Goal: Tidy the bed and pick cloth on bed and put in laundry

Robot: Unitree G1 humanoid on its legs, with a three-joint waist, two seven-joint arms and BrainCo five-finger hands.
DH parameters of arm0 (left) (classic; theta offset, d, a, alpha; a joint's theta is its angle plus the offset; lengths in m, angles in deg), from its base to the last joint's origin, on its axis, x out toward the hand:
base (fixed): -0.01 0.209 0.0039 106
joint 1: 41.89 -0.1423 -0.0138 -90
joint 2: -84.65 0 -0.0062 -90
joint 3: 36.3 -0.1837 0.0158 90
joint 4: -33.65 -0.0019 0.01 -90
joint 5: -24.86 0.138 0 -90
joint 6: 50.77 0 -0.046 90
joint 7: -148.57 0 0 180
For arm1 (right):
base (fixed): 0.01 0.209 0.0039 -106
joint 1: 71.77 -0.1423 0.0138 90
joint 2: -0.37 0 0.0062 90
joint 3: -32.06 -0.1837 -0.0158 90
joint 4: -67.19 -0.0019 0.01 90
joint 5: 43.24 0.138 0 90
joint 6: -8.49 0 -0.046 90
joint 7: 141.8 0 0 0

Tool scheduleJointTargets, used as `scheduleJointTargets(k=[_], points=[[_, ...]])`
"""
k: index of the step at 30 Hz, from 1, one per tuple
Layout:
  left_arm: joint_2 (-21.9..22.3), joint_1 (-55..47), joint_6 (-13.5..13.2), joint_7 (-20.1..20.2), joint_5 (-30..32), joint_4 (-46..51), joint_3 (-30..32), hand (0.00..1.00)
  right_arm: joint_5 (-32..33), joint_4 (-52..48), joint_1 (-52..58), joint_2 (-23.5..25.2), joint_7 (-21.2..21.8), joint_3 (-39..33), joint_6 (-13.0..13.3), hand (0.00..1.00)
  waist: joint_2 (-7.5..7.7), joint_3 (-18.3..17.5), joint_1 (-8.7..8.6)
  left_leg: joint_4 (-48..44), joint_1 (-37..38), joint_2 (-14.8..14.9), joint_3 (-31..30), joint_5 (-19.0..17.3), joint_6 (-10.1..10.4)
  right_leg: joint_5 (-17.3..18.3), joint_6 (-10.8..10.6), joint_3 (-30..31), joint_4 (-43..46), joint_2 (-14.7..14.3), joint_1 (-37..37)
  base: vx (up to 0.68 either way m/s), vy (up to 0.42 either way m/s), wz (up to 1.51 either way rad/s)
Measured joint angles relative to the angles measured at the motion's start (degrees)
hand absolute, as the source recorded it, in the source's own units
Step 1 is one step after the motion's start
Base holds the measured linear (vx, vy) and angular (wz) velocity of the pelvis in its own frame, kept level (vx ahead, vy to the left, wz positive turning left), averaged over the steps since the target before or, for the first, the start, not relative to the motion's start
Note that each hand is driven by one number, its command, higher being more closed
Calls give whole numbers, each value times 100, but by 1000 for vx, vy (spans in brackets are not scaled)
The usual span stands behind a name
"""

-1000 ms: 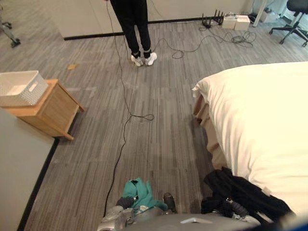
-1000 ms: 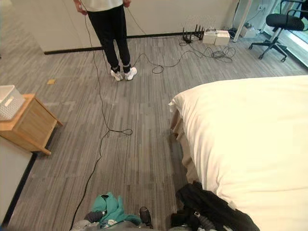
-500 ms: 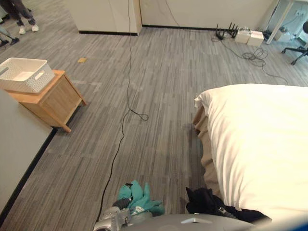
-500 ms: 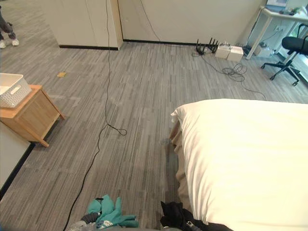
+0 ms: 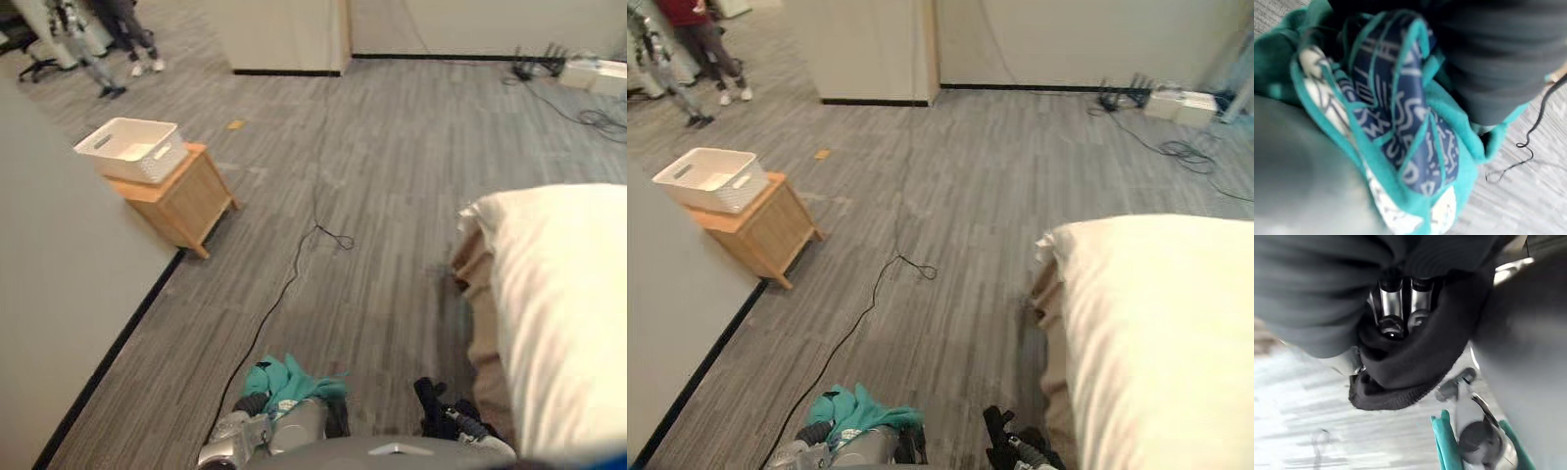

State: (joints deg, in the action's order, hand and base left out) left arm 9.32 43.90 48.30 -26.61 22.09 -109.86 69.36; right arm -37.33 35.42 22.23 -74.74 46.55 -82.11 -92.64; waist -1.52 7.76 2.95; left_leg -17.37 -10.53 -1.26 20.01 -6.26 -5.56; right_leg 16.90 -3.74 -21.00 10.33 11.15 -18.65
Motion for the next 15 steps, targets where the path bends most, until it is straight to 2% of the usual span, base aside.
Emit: scheduleJointTargets(k=[1,3,4,5,6,7,8,9,10,11,13,14,15], points=[[-13,-7,45,0,0,-3,0,100,-17,-8,-17,34,-4,-9,-8,100,11,-66,34,65,36,-62,19,-40,-36,-69,-26,77,74,36,49,426,302,0],[-124,3,136,-17,3,-5,-3,100,-48,-25,-81,118,-18,-141,-106,100,125,-144,72,162,283,-218,47,-221,-164,-265,-128,426,647,223,223,385,247,-3],[-161,2,174,-15,26,-19,-63,100,-41,0,-138,141,-30,-288,-100,100,173,-200,77,218,436,-275,3,-340,-186,-461,-299,581,1471,355,499,308,203,8],[-185,2,172,-14,45,-50,-112,100,-37,-2,-173,143,-47,-351,-96,100,181,-224,76,256,525,-289,-27,-380,-192,-634,-327,647,1985,421,708,267,192,13],[-222,37,141,-5,195,-126,-172,100,-13,-14,-226,141,-101,-403,-84,100,206,-241,64,385,735,-329,-107,-440,-159,-1039,-360,831,3010,543,1160,177,136,18],[-236,82,122,1,345,-179,-224,100,41,-54,-242,136,-149,-403,-51,100,208,-233,55,515,962,-380,-214,-489,-106,-1250,-419,944,3985,649,1565,180,120,27],[-248,75,93,-4,582,-218,-224,100,74,-138,-236,111,-209,-393,-13,100,223,-244,-28,709,1318,-382,-301,-521,-72,-1237,-394,952,4889,714,1992,132,67,31],[-250,97,2,0,789,-218,-255,100,91,-236,-207,100,-240,-373,38,100,206,-243,-60,927,1692,-351,-399,-557,-14,-1125,-317,905,5380,696,2389,63,34,30],[-252,96,-45,6,850,-228,-289,100,184,-302,-188,96,-246,-360,69,100,207,-244,-76,1013,1838,-334,-433,-568,7,-1048,-250,860,5495,691,2602,-39,7,34],[-244,97,-120,25,850,-240,-389,100,338,-385,-185,92,-259,-368,146,100,206,-244,-141,1151,2037,-293,-515,-601,64,-827,-190,708,5446,695,3044,-122,-14,45],[-215,126,-202,43,847,-282,-484,100,533,-474,-220,84,-271,-437,254,100,173,-229,-260,1296,2286,-161,-666,-665,178,-605,-93,286,4685,675,3562,-142,-42,46],[-194,188,-254,54,840,-350,-540,100,636,-453,-268,55,-290,-490,277,100,94,-141,-262,1316,2477,9,-704,-747,320,-518,-56,-99,3643,557,3625,91,-101,34],[-166,200,-288,57,841,-389,-560,100,741,-439,-262,40,-297,-491,279,100,27,-103,-262,1298,2641,191,-719,-834,470,-644,61,-404,2440,338,3621,198,-130,31]])
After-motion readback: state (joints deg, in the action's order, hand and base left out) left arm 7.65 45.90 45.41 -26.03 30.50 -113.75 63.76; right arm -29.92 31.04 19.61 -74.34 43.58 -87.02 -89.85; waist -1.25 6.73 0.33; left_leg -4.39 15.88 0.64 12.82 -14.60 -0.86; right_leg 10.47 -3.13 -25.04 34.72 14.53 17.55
